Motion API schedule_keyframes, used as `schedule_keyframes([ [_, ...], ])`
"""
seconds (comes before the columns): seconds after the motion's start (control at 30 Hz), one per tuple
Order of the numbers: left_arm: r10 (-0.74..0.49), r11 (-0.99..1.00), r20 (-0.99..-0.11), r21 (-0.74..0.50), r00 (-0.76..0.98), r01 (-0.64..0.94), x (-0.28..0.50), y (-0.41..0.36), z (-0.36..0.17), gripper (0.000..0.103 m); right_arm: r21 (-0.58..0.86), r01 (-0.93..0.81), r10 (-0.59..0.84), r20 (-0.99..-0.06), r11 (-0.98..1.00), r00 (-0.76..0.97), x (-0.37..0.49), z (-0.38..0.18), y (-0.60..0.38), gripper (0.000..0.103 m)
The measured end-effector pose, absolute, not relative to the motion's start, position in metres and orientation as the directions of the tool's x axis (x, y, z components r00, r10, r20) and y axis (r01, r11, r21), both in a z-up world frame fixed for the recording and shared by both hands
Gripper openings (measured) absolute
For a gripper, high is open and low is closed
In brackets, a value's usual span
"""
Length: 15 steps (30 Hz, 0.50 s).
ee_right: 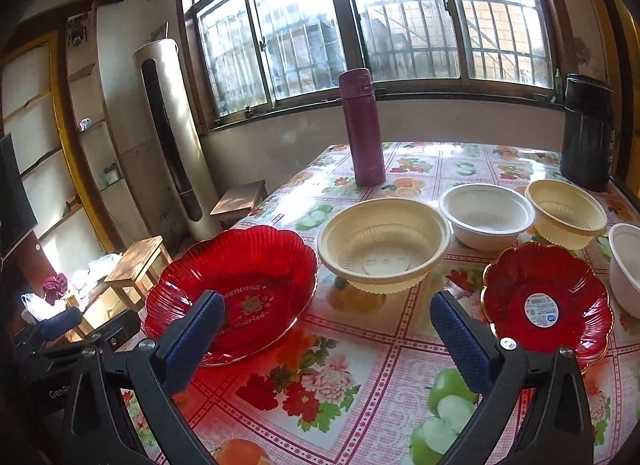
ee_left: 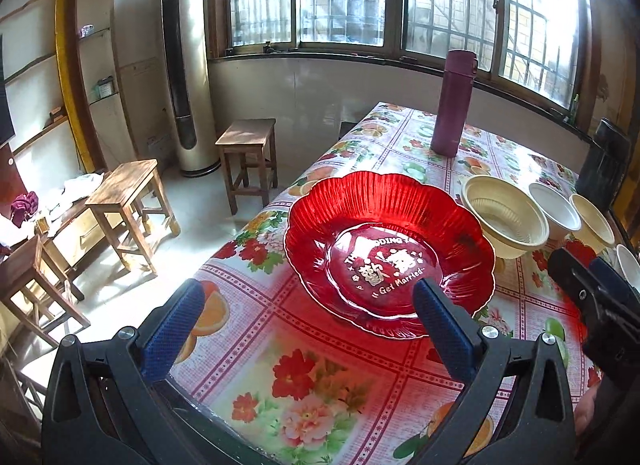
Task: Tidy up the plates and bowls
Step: 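Move the left tool toward the large red wedding plate, then close the left tool on the large red plate's rim and lift it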
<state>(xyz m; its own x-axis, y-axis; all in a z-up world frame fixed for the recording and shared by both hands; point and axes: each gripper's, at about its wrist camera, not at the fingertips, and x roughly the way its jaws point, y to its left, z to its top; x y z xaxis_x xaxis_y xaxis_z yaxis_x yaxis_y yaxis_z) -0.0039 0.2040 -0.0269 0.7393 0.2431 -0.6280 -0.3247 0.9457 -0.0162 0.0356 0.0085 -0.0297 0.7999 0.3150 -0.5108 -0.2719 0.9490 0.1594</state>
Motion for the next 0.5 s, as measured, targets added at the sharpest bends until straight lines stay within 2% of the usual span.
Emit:
schedule_keyframes([
  [0.5, 0.245, 0.943, -0.656, -0.011, 0.714, -0.334, 0.015, 0.213, -0.033, 0.103, 0.183, -0.277, 0.331, -0.542, 0.943, 0.772, 0.050, -0.039, 0.018, 0.103],
])
